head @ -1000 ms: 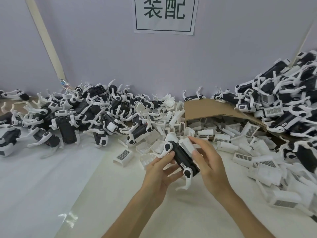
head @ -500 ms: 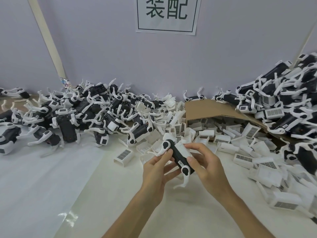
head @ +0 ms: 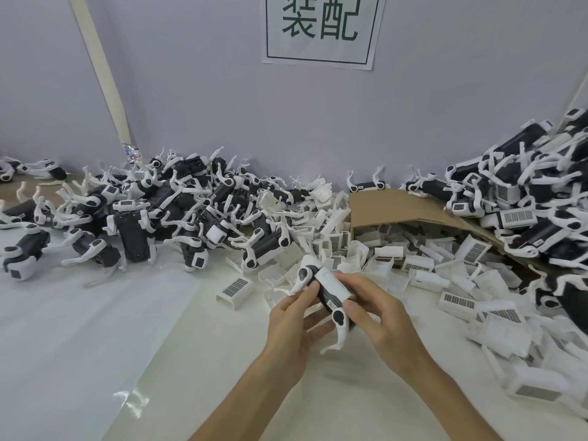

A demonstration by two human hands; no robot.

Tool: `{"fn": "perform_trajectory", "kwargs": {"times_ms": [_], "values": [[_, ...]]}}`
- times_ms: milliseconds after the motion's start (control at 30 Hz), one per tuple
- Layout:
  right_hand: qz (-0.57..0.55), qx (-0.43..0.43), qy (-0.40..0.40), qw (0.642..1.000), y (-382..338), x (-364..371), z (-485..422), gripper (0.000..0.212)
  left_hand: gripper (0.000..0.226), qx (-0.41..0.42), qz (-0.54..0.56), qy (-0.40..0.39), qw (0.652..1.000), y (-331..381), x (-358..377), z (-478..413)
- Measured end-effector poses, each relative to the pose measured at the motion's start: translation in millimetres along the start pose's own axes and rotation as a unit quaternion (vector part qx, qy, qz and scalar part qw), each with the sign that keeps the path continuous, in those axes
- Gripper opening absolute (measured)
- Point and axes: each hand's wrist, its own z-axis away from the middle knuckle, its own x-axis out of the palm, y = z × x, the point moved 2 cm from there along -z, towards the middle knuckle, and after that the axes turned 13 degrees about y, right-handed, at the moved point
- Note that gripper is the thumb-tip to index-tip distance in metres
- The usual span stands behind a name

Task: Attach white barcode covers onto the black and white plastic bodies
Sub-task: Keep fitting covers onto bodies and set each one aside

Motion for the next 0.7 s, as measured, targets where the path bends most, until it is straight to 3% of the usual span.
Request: {"fn": "perform_trajectory", "kwargs": {"times_ms": [200,600,700], "values": [[-0.015,0.016,-0.037,0.999,-0.5,0.5,-0.6,0.041,0.028,-0.007,0.021,0.013,1.000,-2.3,-2.7,-3.2],[0.031,-0.029,-0.079,0.996,-2.2,10.7,2.1,0.049,0.030,-0.004,0.017,0.065,0.998,4.7,-3.4,-0.9],[0.049,-0.028,-0.096,0.994,-0.2,12.9,3.7,0.050,0.037,-0.016,-0.002,0.036,0.999,8.2,-2.5,2.2]]}}
